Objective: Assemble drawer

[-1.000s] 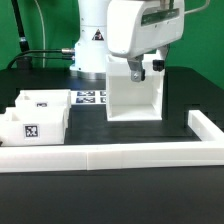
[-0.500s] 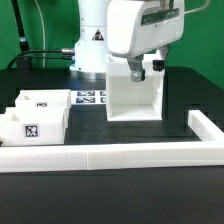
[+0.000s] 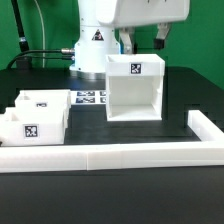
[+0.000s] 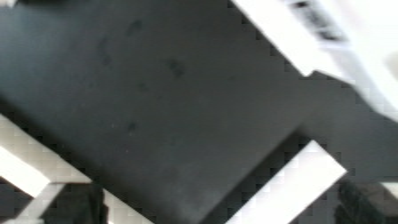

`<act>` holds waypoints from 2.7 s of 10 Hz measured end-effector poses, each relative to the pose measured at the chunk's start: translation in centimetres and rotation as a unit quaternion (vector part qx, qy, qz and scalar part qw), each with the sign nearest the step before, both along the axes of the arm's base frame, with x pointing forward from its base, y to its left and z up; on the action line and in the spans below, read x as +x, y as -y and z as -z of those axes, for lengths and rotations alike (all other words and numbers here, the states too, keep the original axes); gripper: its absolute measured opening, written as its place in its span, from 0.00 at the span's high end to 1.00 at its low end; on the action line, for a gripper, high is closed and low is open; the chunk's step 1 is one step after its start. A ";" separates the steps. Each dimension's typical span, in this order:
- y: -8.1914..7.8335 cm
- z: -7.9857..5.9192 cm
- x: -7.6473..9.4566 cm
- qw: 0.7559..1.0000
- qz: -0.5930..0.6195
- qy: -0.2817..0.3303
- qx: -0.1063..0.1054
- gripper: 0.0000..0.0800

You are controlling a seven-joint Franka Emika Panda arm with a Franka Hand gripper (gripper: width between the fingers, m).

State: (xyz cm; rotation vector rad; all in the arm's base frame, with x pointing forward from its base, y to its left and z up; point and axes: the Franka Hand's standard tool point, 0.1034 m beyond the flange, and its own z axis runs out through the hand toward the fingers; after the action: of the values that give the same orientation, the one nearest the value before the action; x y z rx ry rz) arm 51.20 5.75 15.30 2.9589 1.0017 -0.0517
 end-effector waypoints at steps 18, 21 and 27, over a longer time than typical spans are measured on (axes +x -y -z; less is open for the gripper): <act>-4.7 4.5 -9.4 0.949 0.313 -0.009 0.035 0.19; -4.6 4.8 -9.8 0.946 0.322 -0.014 0.035 0.19; -4.6 4.8 -9.7 0.946 0.322 -0.013 0.036 0.92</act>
Offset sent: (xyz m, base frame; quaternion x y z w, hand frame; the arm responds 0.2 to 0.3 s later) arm 0.0000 0.0000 0.0000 0.0000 0.0000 0.0000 1.0000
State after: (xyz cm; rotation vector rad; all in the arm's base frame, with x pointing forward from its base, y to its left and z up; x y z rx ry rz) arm 41.48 10.31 10.50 3.2114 -0.0016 -0.0616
